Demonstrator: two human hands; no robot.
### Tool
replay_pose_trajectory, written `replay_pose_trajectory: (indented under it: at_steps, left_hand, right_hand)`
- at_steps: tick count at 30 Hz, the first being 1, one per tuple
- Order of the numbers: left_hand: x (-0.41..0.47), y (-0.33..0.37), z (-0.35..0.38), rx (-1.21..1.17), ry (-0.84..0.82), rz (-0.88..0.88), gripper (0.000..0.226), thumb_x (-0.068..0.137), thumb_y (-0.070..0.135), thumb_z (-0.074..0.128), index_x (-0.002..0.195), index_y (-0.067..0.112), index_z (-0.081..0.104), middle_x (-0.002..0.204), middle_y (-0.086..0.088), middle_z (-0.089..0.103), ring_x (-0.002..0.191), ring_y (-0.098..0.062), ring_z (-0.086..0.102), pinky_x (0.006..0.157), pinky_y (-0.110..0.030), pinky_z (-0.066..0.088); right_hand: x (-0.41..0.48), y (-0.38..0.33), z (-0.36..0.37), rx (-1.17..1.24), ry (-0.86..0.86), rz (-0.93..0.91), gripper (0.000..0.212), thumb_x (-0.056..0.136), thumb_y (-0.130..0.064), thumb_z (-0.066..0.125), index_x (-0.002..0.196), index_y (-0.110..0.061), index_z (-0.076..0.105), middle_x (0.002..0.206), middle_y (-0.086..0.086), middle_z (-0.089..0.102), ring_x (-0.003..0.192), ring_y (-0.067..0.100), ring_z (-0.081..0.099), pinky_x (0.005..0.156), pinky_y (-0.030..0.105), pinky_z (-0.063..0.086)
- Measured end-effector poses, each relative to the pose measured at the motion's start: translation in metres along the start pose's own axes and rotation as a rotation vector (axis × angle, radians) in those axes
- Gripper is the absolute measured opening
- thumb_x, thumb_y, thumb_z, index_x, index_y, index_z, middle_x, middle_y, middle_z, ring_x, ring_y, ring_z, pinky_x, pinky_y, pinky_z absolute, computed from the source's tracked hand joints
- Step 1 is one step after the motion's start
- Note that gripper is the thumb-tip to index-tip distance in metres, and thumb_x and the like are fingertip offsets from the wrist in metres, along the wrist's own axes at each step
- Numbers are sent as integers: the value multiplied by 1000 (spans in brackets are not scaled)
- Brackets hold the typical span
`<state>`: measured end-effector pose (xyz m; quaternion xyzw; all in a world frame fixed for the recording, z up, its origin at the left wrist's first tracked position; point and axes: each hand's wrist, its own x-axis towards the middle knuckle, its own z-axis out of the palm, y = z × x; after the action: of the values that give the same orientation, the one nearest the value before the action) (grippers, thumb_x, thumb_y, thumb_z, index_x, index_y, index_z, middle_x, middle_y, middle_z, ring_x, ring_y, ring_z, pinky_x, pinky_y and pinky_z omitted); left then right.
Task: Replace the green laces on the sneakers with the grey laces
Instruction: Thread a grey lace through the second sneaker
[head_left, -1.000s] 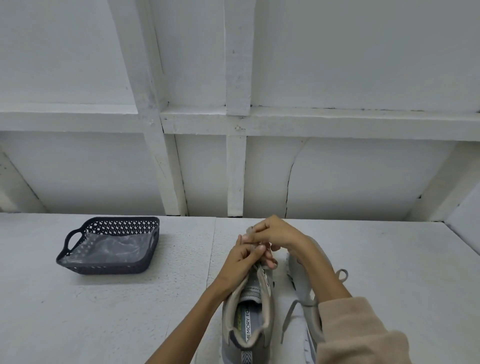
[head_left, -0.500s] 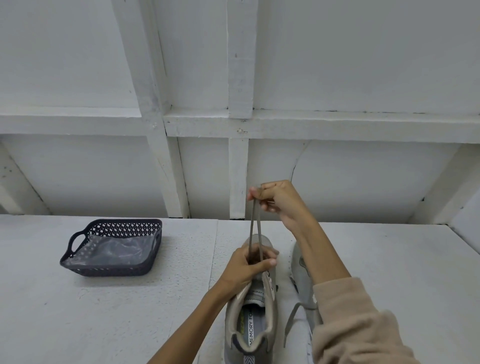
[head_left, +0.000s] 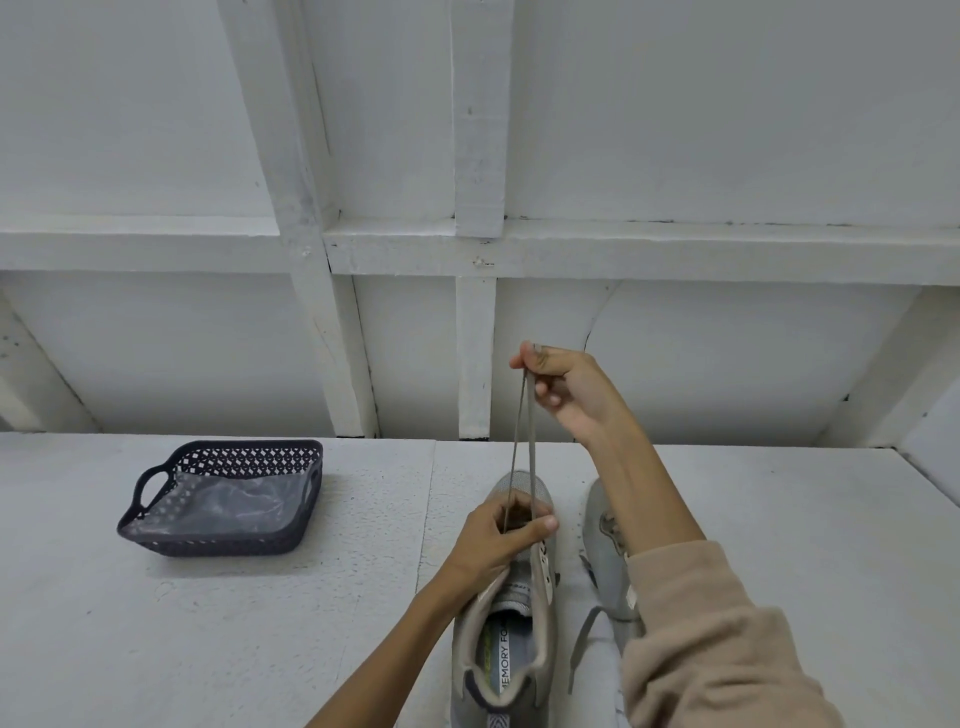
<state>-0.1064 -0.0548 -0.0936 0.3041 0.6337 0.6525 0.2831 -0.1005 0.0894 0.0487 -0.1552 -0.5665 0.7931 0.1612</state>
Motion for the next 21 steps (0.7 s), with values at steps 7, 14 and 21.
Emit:
replay_pose_trajectory:
  at_steps: [7,14,21]
  left_hand:
    - [-2,2,0,15,-31,17,32,75,43,74,91,16,72,101,-8,71,96,-25,66,90,-37,53]
    - [1,12,-2,-211,57,100,30,77,8,75,82,9,46,101,-15,70,87,-29,64,73,-36,55]
    - [30,66,-13,-117,122,121,24,92,26,59,107,9,69,93,-4,67,89,-16,62,91,-31,50]
  right_hand:
    - [2,-4,3,-105,-20,-26,15,87,-15,67,80,-3,70,57,-10,59,49,6,35,41,15,23]
    - [3,7,-5,-118,-12,26,17,91,-20,64,91,-4,68,58,-12,62,48,8,37,39,17,23]
    - [-3,15,-18,-165,-49,99,10,81,-6,73,90,-6,68,70,4,66,60,16,63,61,24,54]
